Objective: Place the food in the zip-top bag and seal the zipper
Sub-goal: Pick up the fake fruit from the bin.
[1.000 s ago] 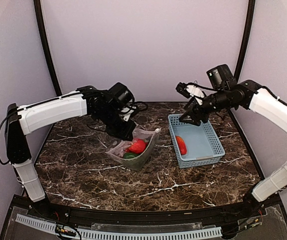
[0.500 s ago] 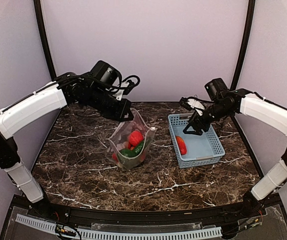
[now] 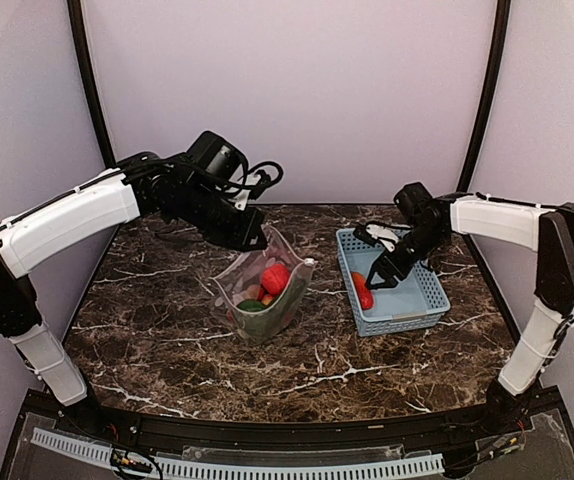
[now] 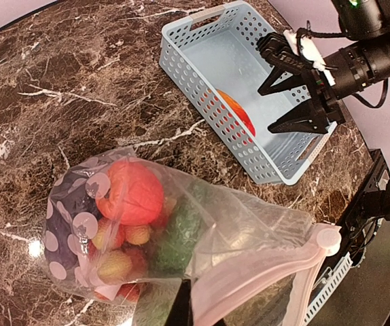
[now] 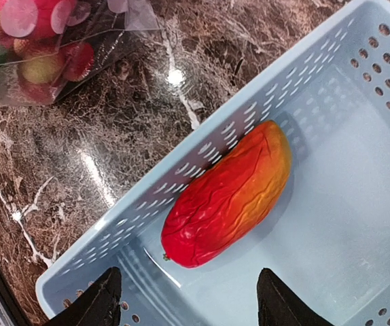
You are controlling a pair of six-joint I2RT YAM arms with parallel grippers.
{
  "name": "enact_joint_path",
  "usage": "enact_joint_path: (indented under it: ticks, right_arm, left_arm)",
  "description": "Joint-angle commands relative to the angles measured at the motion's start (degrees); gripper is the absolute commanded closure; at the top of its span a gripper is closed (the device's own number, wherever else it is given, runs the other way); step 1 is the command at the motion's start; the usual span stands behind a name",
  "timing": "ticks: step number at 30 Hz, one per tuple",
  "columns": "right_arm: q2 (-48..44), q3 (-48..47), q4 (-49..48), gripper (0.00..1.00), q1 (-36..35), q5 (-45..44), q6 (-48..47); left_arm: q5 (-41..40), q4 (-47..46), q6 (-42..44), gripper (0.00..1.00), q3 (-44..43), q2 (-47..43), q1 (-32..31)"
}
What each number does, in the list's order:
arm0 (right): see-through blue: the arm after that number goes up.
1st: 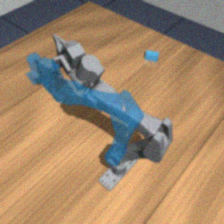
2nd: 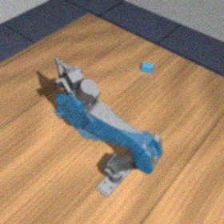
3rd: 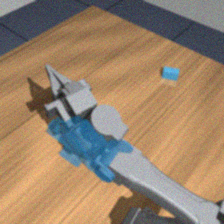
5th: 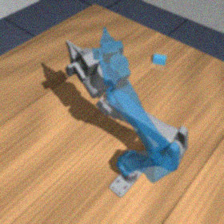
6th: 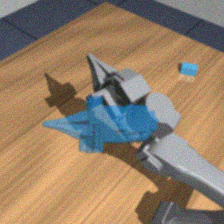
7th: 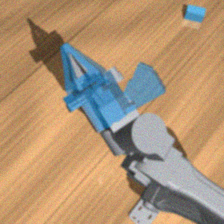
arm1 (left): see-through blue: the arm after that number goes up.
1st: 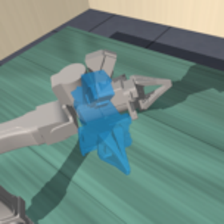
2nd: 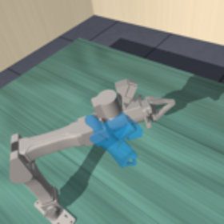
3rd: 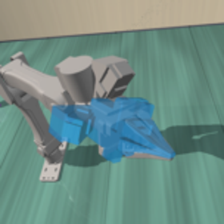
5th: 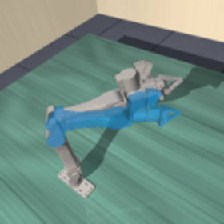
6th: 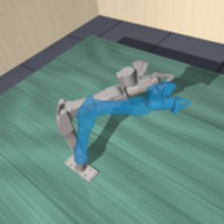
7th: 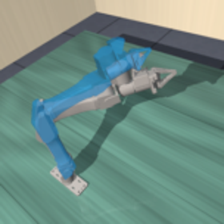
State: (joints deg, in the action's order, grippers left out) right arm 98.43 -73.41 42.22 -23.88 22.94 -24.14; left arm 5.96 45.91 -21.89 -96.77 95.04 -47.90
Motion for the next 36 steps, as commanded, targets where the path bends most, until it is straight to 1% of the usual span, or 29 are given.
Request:
enact_joint_path:
  ticks: [1,7,12,18,24,26,31,36]
  right_arm:
    - [3.74,-2.67,-1.42,0.35,0.24,0.76,2.79]
    - [10.28,-7.21,-0.83,0.35,0.24,2.49,5.26]
    - [14.45,-9.87,-0.93,0.35,0.28,1.59,6.4]
    - [17.47,-11.44,-0.82,0.37,0.26,2.12,7.24]
    - [18.71,-11.33,-0.82,0.37,0.25,0.87,7.83]
    - [18.81,-11.11,-0.82,0.41,0.24,0.79,7.93]
    - [17.19,-10.5,-1.03,0.53,0.56,0.25,8.05]
    - [11.04,-9.13,-0.91,0.56,1.4,-1.41,7.5]
  left_arm:
    - [-0.75,0.17,-0.54,0.99,0.49,-0.47,0.0]
    - [-1.21,0.59,-0.88,0.99,0.75,-0.76,0.04]
    - [-1.58,0.88,-0.7,0.99,0.9,-1.4,0.01]
    - [-1.66,0.41,-0.86,0.99,2.25,-2.51,0.0]
    - [-1.83,0.0,-0.79,0.99,3.44,-3.0,0.0]
    - [-1.78,-0.21,-0.79,0.99,3.58,-2.97,0.0]
    - [-1.45,-0.72,-0.92,0.99,3.74,-2.85,0.0]
    - [-1.54,-1.29,-0.96,0.99,3.7,-2.99,0.02]
